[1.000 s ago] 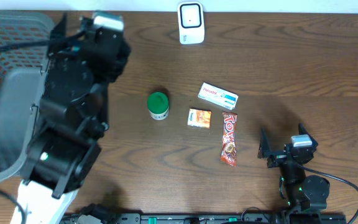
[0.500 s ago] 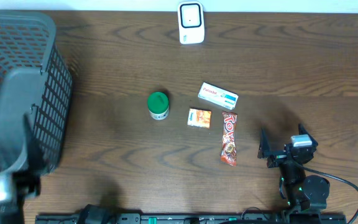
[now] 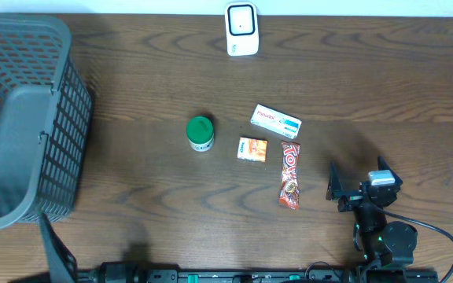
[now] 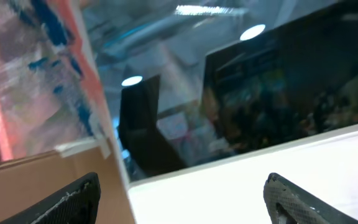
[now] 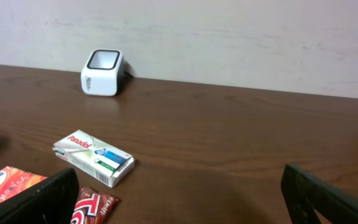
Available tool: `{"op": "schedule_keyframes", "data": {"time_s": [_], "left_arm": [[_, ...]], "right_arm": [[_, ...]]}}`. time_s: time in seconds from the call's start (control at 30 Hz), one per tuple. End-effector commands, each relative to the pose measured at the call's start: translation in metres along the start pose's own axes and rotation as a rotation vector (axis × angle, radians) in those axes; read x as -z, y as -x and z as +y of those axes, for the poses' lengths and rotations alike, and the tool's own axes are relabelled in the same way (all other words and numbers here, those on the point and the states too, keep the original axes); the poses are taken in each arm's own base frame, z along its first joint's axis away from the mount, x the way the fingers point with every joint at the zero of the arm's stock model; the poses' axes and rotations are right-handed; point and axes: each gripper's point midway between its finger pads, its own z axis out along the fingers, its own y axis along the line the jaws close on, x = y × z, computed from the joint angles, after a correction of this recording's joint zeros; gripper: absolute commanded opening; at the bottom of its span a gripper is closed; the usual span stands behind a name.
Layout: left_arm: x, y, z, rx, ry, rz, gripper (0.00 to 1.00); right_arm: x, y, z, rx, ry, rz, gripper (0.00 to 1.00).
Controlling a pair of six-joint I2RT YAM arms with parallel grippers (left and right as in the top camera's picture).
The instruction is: Scan the item barcode
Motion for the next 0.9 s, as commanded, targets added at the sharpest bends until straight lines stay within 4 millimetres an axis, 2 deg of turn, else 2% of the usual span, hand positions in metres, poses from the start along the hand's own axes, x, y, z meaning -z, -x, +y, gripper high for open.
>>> {"op": "schedule_keyframes", "data": {"time_s": [0.0, 0.07, 0.13, 0.3, 0.47, 0.6, 0.67, 0.73, 0.87], "left_arm": [[0.040, 0.023, -0.001, 0.030, -0.023, -0.140, 0.84], [0.059, 0.032, 0.003, 0.031, -0.004, -0.190, 0.84], [0.063, 0.037, 0.009, 0.032, 0.016, -0.187, 0.84], [0.066, 0.043, 0.021, 0.037, 0.081, -0.210, 0.84], [0.068, 0.063, 0.029, 0.093, 0.105, -0.303, 0.84], [0.064, 0.065, 0.031, 0.096, 0.122, -0.320, 0.84], [0.058, 0.056, 0.038, 0.104, 0.167, -0.278, 0.84], [0.048, 0.029, 0.040, 0.110, 0.206, -0.166, 0.84], [0.030, -0.026, 0.019, 0.165, 0.150, 0.017, 0.84]], "right_arm": [[0.000, 0.000, 0.002, 0.012, 0.007, 0.000, 0.99], [0.000, 0.000, 0.002, 0.012, 0.007, 0.000, 0.99], [0.000, 0.000, 0.002, 0.012, 0.007, 0.000, 0.99], [0.000, 0.000, 0.002, 0.012, 0.007, 0.000, 0.99], [0.000, 0.000, 0.002, 0.012, 0.007, 0.000, 0.99], [0.000, 0.000, 0.002, 0.012, 0.007, 0.000, 0.99], [0.000, 0.000, 0.002, 0.012, 0.007, 0.000, 0.99], [0.000, 0.000, 0.001, 0.013, 0.003, 0.000, 0.99], [0.000, 0.004, 0.000, 0.015, -0.004, -0.018, 0.99]]}}
